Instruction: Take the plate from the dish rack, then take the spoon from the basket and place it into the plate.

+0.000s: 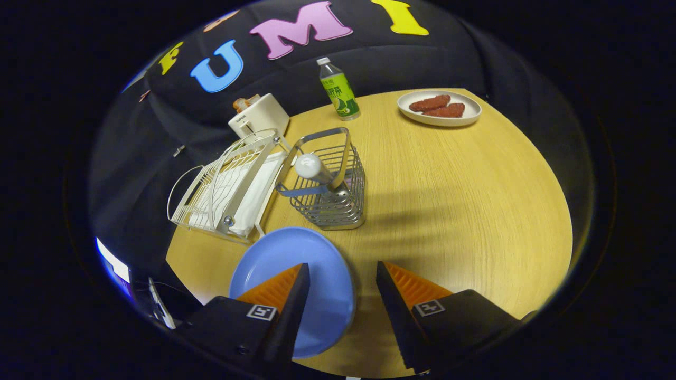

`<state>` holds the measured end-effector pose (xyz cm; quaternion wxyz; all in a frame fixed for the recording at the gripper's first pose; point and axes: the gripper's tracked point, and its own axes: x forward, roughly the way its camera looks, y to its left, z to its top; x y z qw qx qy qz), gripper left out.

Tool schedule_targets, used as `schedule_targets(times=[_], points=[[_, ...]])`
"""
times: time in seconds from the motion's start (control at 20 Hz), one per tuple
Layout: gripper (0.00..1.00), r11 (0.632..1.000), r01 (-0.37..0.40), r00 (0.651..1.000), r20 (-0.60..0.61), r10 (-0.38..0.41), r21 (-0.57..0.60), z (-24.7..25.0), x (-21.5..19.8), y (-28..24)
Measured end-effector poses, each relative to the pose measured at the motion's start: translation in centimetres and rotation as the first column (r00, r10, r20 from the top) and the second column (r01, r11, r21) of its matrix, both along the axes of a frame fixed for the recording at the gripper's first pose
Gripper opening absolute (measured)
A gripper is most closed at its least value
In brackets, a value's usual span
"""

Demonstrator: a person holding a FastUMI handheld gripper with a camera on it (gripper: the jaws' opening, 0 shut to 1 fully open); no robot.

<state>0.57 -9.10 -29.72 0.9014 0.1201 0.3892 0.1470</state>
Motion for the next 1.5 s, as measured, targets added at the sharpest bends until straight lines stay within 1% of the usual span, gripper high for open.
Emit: schedule_targets(times=[0.1,0.15,0.2,0.3,0.45,0.55,0.65,0.8,0.9,1.05,1.1,1.2,1.25,1.35,1.4,1.45,1.5], points=[[0.88,0.999,-0.019,0.995,0.101,0.022,-0.03,1.5,0.8,0.0],[0.99,0.999,-0.026,0.988,0.153,0.033,-0.043,2.7,1.4,0.0],[0.99,0.998,-0.028,0.976,0.214,0.038,-0.052,3.8,2.1,0.0],[0.99,0.998,-0.017,0.941,0.336,0.035,-0.056,6.3,3.3,-0.1],[0.98,0.999,-0.032,0.891,0.453,0.041,-0.027,8.9,4.6,0.7],[0.98,1.0,-0.018,0.871,0.491,0.023,-0.016,9.4,5.7,0.5],[0.98,1.0,-0.007,0.858,0.513,0.002,0.009,9.7,6.8,1.1],[0.98,1.0,0.027,0.863,0.506,-0.019,-0.008,8.4,8.6,1.0],[0.98,0.999,0.035,0.864,0.503,-0.024,-0.014,7.7,9.5,1.3],[0.87,0.999,0.04,0.847,0.531,-0.02,-0.026,7.6,10.5,1.6],[0.87,0.999,0.038,0.845,0.535,-0.015,-0.031,7.5,10.4,1.8],[0.79,0.999,0.03,0.845,0.535,-0.004,-0.04,7.1,10.5,2.2],[0.7,0.998,0.036,0.841,0.541,-0.001,-0.055,6.9,10.6,2.1],[0.62,0.996,0.043,0.837,0.547,0.007,-0.079,6.7,11.0,1.6],[0.6,0.995,0.048,0.838,0.546,0.004,-0.082,6.5,10.9,1.6],[0.57,0.994,0.065,0.83,0.557,-0.007,-0.084,6.9,11.0,1.3],[0.57,0.993,0.074,0.82,0.572,-0.011,-0.087,7.4,11.1,1.1]])
